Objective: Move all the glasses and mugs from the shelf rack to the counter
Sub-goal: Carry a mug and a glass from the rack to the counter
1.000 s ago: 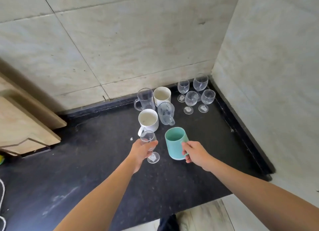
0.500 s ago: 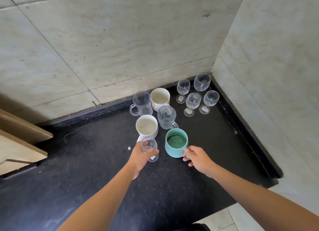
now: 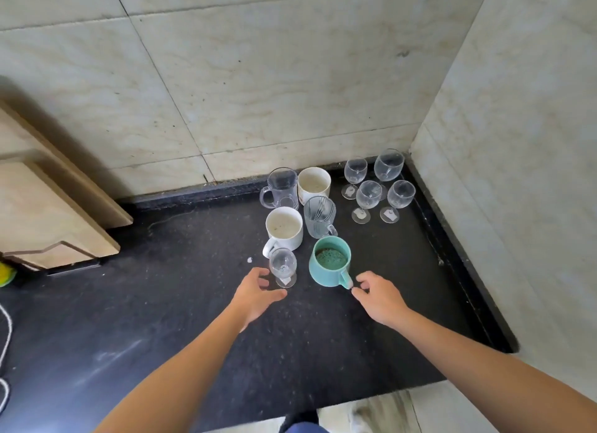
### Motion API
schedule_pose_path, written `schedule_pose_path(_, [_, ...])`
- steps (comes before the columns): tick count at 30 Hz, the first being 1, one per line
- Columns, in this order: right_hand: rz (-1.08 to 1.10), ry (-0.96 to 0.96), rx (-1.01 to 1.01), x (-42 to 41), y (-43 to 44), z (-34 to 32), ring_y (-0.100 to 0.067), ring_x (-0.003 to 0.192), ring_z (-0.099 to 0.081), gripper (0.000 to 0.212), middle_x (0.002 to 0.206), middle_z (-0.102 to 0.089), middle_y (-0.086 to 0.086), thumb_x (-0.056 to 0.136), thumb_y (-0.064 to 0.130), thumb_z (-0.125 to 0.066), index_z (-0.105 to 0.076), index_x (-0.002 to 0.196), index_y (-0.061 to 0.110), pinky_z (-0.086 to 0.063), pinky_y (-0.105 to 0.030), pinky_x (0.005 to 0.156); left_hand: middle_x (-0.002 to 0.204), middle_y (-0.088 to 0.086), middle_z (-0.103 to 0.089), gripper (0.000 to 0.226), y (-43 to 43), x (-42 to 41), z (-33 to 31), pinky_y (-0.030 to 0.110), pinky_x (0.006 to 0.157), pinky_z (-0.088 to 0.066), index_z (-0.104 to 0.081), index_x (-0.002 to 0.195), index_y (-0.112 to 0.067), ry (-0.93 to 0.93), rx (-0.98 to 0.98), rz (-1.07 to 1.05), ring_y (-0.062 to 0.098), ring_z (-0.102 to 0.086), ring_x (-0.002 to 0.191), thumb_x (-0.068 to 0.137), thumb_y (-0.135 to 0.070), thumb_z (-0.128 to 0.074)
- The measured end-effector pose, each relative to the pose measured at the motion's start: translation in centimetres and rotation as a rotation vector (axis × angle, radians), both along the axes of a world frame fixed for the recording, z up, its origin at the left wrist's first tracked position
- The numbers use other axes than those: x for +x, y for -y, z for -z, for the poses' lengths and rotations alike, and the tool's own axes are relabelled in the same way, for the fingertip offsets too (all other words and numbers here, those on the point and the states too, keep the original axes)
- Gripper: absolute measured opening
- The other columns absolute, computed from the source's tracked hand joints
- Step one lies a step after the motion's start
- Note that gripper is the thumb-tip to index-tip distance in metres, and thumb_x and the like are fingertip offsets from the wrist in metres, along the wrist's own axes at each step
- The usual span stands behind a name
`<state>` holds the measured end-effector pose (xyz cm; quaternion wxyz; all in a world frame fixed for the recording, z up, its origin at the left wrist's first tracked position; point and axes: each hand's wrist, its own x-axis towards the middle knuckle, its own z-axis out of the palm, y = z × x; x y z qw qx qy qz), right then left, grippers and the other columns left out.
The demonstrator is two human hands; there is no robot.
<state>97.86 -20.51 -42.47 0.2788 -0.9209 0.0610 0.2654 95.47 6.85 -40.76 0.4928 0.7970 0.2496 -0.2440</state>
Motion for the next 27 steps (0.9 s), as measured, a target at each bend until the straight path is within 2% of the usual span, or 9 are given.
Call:
schedule_pose_path(3, [-0.142,0.005,-0.042,-1.4,0.7,-1.4,-0.023,0.101,-0.063,0.030,0.115,-0.068,0.000,0.093,0.035,-0.054,-0.062,0.118,0.020,-0.051,-0.036,0.085,0.114,0.005,-0.061,0.051,0.4,-4.1,-1.2,0.038,0.092,-0.052,-0.053,0.123,-0.019,-0.010,0.055,-0.039,0.021,-0.062,0.100,0.079,-0.031,-0.076])
schedule_pose_path(7, [-0.378,-0.005,-0.025,-4.2,-0.3,-3.4,-0.025,0.102,-0.064,0.025,0.108,-0.070,0.000,0.093,0.036,-0.052,-0.064,0.108,0.022,-0.051,-0.037,0.087,0.098,0.003,-0.065,0.040,1.8,-11.7,-2.8,0.030,0.075,-0.048,-0.059,0.115,-0.015,0.013,0.118,-0.113,0.018,-0.059,0.083,0.081,-0.031,-0.073])
schedule_pose_path(10, [-0.572,0.022,-0.012,-7.0,-3.0,-4.9,-0.026,0.098,-0.064,0.023,0.105,-0.070,0.000,0.092,0.035,-0.051,-0.065,0.104,0.020,-0.050,-0.036,0.084,0.096,0.003,-0.067,0.035,2.0,-18.3,-4.0,0.022,0.065,-0.044,-0.060,0.111,-0.017,0.015,0.184,-0.152,0.016,-0.062,0.086,0.082,-0.033,-0.070])
schedule_pose_path(14, [-0.841,0.081,0.019,-12.1,-8.8,-6.9,-0.025,0.099,-0.064,0.025,0.106,-0.071,0.000,0.093,0.035,-0.051,-0.064,0.108,0.021,-0.051,-0.037,0.088,0.095,0.003,-0.068,0.032,0.3,-27.6,-5.9,0.023,0.071,-0.047,-0.063,0.108,-0.016,0.054,0.304,-0.265,0.016,-0.063,0.085,0.082,-0.033,-0.070])
schedule_pose_path(19, [-1.157,0.103,0.052,-21.1,-16.3,-8.6,-0.021,0.090,-0.065,0.023,0.099,-0.072,0.003,0.092,0.031,-0.051,-0.063,0.109,0.022,-0.052,-0.035,0.080,0.074,-0.009,-0.058,0.028,-2.5,-40.5,-7.6,0.018,0.058,-0.041,-0.067,0.104,-0.015,0.062,0.425,-0.513,0.010,-0.055,0.070,0.079,-0.028,-0.072])
schedule_pose_path(21, [-1.282,0.105,0.038,-25.4,-19.0,-9.0,-0.022,0.093,-0.065,0.025,0.104,-0.071,0.000,0.094,0.032,-0.051,-0.063,0.112,0.021,-0.052,-0.035,0.080,0.077,-0.006,-0.058,0.030,-3.1,-46.0,-7.8,0.021,0.061,-0.042,-0.065,0.105,-0.016,0.040,0.440,-0.603,0.011,-0.055,0.072,0.079,-0.029,-0.072])
schedule_pose_path(23, [-1.416,0.140,0.025,-29.9,-21.5,-9.4,-0.024,0.101,-0.063,0.027,0.111,-0.070,-0.001,0.094,0.036,-0.052,-0.063,0.113,0.021,-0.050,-0.035,0.084,0.082,-0.005,-0.060,0.031,-3.5,-51.5,-7.9,0.018,0.058,-0.042,-0.063,0.107,-0.017,0.015,0.447,-0.678,0.011,-0.056,0.073,0.080,-0.032,-0.071])
schedule_pose_path(27, [-1.597,0.213,0.030,-40.6,-26.7,-10.3,-0.023,0.108,-0.061,0.026,0.114,-0.069,0.000,0.092,0.040,-0.054,-0.064,0.112,0.026,-0.049,-0.035,0.088,0.084,-0.003,-0.060,0.033,-3.9,-63.5,-8.6,0.021,0.062,-0.038,-0.064,0.109,-0.015,-0.021,0.497,-0.785,0.013,-0.056,0.076,0.082,-0.033,-0.068])
